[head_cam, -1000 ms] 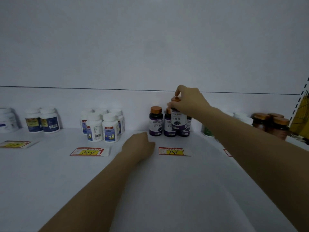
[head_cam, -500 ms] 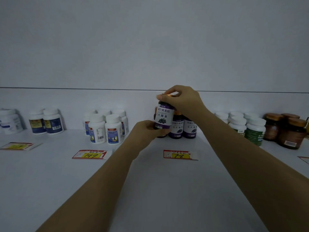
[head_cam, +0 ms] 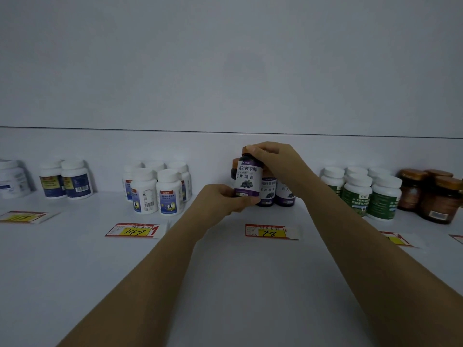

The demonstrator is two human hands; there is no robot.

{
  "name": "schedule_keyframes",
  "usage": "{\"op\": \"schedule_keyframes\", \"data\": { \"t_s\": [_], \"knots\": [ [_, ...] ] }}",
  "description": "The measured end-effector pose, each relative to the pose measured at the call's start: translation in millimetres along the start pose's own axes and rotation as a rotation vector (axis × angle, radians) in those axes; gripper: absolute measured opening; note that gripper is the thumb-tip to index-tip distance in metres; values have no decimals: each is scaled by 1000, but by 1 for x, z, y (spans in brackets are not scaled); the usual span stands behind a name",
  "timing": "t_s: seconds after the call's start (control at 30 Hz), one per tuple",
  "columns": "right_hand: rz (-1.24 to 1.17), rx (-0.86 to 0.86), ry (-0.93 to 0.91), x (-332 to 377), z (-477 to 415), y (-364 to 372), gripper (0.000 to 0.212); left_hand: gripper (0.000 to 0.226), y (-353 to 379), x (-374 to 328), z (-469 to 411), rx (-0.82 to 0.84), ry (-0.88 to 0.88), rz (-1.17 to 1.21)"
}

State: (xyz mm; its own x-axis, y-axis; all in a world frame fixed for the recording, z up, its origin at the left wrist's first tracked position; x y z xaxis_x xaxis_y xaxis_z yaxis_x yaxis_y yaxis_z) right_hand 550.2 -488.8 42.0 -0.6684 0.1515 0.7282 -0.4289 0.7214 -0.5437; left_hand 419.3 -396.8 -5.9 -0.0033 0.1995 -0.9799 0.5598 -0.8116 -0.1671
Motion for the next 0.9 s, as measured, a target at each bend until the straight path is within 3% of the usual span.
{"op": "schedule_keyframes", "data": {
  "t_s": [0.23, 0.47, 0.57, 0.9],
  "knots": [
    [-56, -2, 1, 4, 1, -4, 13, 37, 4, -3, -4, -10, 4, -29],
    [-285, 116, -33, 10, 4, -15, 22, 49, 5, -9, -4, 133, -16, 197],
    [-352, 143, -35, 12, 5, -14, 24, 49, 4, -10, -4, 46, 61, 159],
    [-111, 72, -37, 15, 9, -16, 24, 55, 10, -6, -3, -183, 155, -98]
  ]
}}
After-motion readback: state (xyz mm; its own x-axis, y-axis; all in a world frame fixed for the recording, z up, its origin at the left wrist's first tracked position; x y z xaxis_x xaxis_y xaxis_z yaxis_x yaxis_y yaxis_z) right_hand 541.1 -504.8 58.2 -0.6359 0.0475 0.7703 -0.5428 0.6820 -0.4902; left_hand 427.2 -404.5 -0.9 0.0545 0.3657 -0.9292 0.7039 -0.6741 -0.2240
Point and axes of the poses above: each hand's wrist, its own z-axis away from the middle knuckle, its own y-axis out of the palm, x = y × z, the point moved 1 cm from there along -z, towards the middle knuckle, and after that the axes turned 11 degrees about z, right-handed, at the moved point
